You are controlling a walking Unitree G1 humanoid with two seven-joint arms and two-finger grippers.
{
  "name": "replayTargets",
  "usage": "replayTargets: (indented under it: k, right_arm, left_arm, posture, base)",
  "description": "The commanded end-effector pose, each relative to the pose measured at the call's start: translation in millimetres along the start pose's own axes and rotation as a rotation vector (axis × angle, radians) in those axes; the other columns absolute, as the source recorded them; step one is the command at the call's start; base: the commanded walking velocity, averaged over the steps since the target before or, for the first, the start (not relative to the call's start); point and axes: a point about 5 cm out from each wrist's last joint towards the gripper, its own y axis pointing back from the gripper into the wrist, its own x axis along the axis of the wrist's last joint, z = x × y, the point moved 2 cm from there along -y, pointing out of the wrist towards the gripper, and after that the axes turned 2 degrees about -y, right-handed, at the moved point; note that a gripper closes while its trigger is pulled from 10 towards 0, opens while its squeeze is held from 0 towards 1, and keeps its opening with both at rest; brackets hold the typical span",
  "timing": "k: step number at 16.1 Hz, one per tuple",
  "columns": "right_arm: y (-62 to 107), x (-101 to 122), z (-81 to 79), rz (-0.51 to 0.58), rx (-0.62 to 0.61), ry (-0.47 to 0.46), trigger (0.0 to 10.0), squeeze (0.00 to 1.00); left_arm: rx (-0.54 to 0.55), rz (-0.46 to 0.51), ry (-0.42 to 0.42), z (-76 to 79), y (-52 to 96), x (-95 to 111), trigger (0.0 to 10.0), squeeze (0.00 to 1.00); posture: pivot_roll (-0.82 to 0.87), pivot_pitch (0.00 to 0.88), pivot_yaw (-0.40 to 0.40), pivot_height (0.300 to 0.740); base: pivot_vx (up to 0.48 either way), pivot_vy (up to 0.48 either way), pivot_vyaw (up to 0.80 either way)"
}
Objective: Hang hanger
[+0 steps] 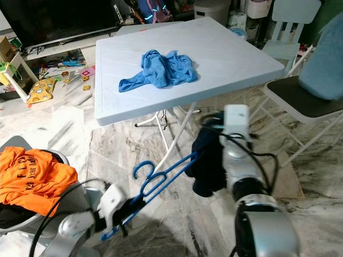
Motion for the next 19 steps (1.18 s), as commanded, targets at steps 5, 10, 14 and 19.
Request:
replayTargets:
  k: [5,10,14,19]
  right_arm:
    - [4.6,-30.8,23.6,-0.157,-0.176,0.025,0.0,0.00]
    - [2.9,-14.7,-3.9,-0.092,-0.023,-0.284,0.0,0.00]
    - [-3.1,32.2,-15.5,0.082,0.060,-0.498,0.0,0.00]
    - [-2.6,24.1,-10.4,0.062,0.081,-0.423,0.0,0.00]
  left_arm:
    - [0.013,0.036,0.053,-6.4,11.4,-4.1,0.0,0.00]
    - [-0.051,-0.146,0.144,-0.5,15.2,-36.3,0.0,0.00]
    - [-0.078,-0.217,0.224,4.0,11.0,-46.6,0.0,0.00]
    - [0.025,-0.121,0.218,-11.1,0.4,-27.1,0.0,0.00]
  posture:
    - [-0.07,0.000,0.079,0.740]
    - [-0.09,0.000,0.096,0.740]
    - [-0.11,0.000,0.103,0.740]
    - [-0.12,0.000,0.091,0.740]
  base:
    - [0.000,0.000,0.00]
    - [0.000,0.000,0.00]
    - [0.000,0.000,0.00]
    - [0.000,0.000,0.00]
